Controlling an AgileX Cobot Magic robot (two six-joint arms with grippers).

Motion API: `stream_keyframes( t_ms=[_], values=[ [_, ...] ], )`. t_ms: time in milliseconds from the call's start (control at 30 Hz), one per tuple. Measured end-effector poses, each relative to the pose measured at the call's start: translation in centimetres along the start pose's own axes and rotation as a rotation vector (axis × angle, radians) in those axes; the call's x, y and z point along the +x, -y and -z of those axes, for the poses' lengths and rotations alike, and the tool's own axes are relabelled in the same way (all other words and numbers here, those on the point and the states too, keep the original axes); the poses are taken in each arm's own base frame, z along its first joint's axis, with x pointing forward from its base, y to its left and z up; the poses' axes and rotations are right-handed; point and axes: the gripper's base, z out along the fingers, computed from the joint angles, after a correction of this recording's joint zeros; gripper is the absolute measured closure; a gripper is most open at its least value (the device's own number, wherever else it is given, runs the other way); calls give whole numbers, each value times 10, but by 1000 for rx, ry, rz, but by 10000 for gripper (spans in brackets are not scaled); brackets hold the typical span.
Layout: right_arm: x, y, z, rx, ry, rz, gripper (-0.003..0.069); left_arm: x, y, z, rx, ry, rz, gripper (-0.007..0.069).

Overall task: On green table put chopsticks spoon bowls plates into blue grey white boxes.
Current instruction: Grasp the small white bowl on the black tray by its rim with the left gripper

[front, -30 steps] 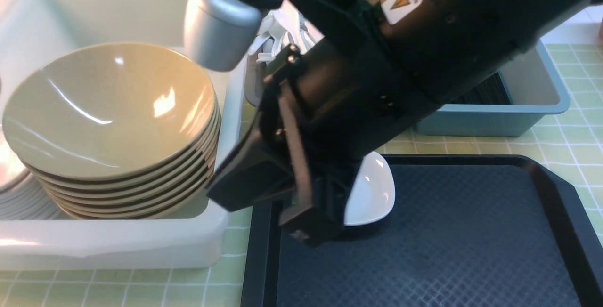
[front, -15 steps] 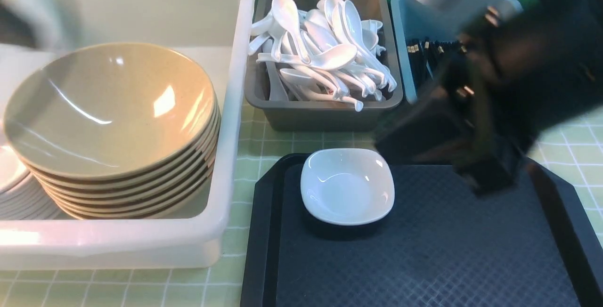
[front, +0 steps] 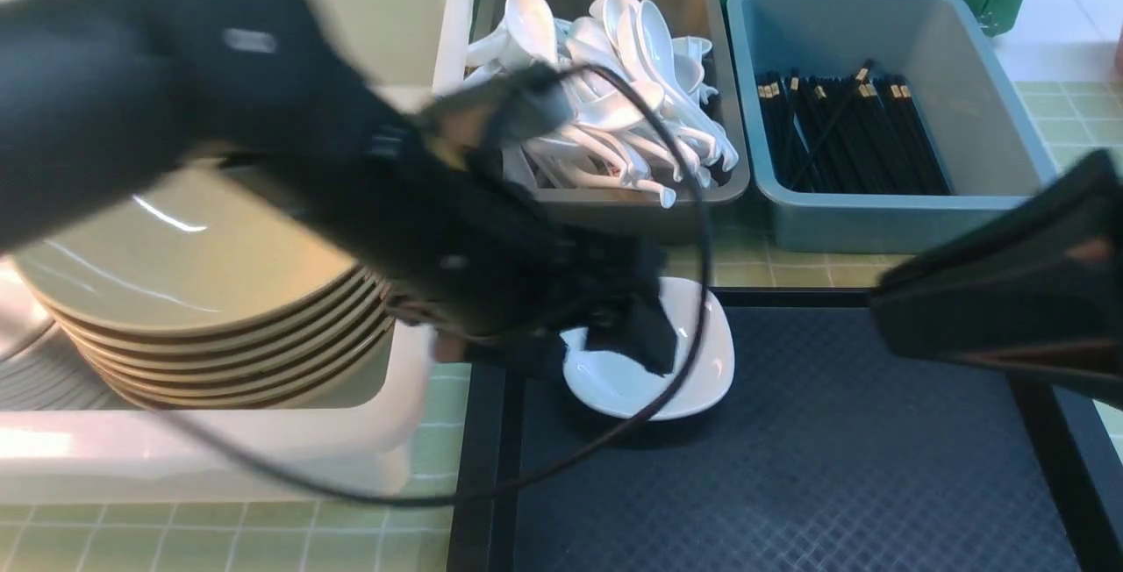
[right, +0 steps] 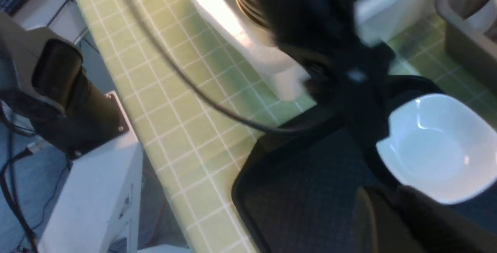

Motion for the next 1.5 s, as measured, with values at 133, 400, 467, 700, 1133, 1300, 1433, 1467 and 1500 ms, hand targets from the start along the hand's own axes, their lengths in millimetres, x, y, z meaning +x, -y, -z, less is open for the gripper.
stream_keyframes(
  t_ms=[133, 400, 467, 700, 1133, 1300, 1433, 1467, 1500],
  values=[
    [11, 2, 9, 65, -24, -8, 580, -23, -11, -32, -102, -58, 19, 69],
    [21, 2, 13, 95, -41, -6, 569, -48, -29, -67, -250, -90, -34, 69],
    [23, 3, 11, 95, -48, -8, 566, -50, -33, -80, -261, -102, -38, 69],
    [28, 4, 7, 98, -53, -15, 559, -57, -49, -106, -304, -79, -40, 69],
    [30, 5, 5, 98, -60, -18, 549, -62, -66, -135, -188, -107, 73, 503],
    [30, 5, 5, 98, -60, -26, 543, -64, -64, -127, -156, -116, 65, 577],
    [30, 5, 5, 99, -60, -30, 538, -62, -52, -102, -134, -119, -6, 610],
    [30, 5, 5, 99, -60, -31, 537, -61, -47, -90, -124, -105, -28, 609],
    [30, 5, 5, 99, -60, -31, 536, -60, -41, -76, -118, -94, -55, 608]
  ],
)
